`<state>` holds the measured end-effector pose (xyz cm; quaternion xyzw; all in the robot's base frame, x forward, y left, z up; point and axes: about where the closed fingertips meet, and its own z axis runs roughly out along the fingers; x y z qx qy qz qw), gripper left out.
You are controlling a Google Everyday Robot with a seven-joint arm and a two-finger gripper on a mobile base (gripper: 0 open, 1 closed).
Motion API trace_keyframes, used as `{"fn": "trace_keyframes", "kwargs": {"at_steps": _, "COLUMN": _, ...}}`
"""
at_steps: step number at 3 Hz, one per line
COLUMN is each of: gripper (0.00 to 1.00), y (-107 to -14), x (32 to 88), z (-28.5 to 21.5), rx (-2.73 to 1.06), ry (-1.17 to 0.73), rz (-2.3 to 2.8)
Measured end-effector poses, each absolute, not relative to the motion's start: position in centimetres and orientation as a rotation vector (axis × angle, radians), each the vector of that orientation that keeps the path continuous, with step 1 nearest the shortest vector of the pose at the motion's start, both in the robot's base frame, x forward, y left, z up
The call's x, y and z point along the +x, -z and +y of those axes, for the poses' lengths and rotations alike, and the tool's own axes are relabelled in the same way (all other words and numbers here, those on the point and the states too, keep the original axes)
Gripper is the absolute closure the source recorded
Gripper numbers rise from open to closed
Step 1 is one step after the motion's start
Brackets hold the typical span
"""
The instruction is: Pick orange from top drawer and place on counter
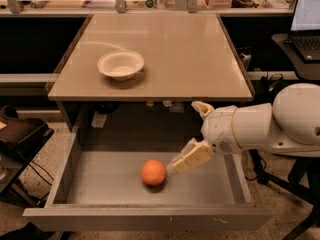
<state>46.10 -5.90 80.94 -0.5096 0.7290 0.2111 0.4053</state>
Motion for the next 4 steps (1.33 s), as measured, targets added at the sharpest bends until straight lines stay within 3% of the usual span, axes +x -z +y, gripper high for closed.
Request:
{"fn": "trace_keyframes", "kwargs": {"at_steps": 2, "gripper": 0.0, "y": -79.2, "x": 46.5, "z": -4.9, "rx": -1.361, "ry": -0.485, "rz": 1.878}}
{"fn": "trace_keyframes", "kwargs": {"at_steps": 3, "gripper": 0.0, "y": -72.4, "x": 48.3, "z": -4.0, "rx": -1.438, "ry": -0.451, "rz": 2.003}}
{"fn": "trace_keyframes", "kwargs": {"at_steps": 4, "gripper": 0.0, "y": -71.8, "x": 48.6, "z": -2.2, "rx": -1.507, "ry": -0.434, "rz": 1.991}}
